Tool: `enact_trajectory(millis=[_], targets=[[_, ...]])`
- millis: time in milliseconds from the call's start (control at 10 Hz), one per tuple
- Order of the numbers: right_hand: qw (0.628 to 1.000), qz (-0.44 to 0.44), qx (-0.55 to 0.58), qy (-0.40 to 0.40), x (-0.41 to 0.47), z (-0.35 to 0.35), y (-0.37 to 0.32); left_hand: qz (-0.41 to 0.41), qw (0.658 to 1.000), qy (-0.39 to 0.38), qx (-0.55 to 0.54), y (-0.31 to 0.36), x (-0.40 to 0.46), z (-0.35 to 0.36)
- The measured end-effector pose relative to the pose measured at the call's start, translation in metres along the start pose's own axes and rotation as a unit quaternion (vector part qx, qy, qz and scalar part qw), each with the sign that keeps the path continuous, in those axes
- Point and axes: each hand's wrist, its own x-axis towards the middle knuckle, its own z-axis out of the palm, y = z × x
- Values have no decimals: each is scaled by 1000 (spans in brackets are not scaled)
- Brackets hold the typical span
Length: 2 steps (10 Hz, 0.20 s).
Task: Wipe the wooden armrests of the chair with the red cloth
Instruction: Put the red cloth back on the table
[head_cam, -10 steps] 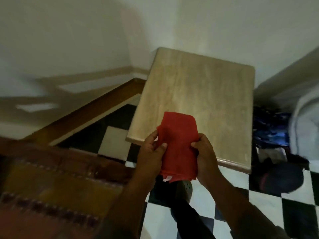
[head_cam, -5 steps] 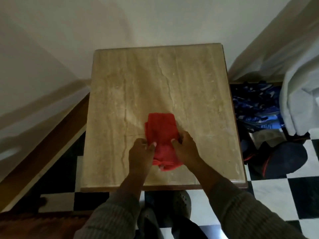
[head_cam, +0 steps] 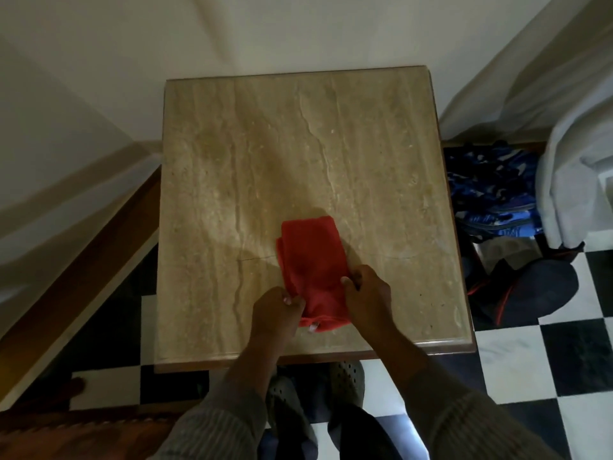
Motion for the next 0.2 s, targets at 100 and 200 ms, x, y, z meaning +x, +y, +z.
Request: enact_trajectory(millis=[100, 200], targets=[[1000, 15, -11, -23, -5, 1, -1, -29, 998, -43, -22, -5, -8, 2], [990, -5, -125, -60, -10, -11, -18, 21, 995, -37, 87, -7, -21, -17]])
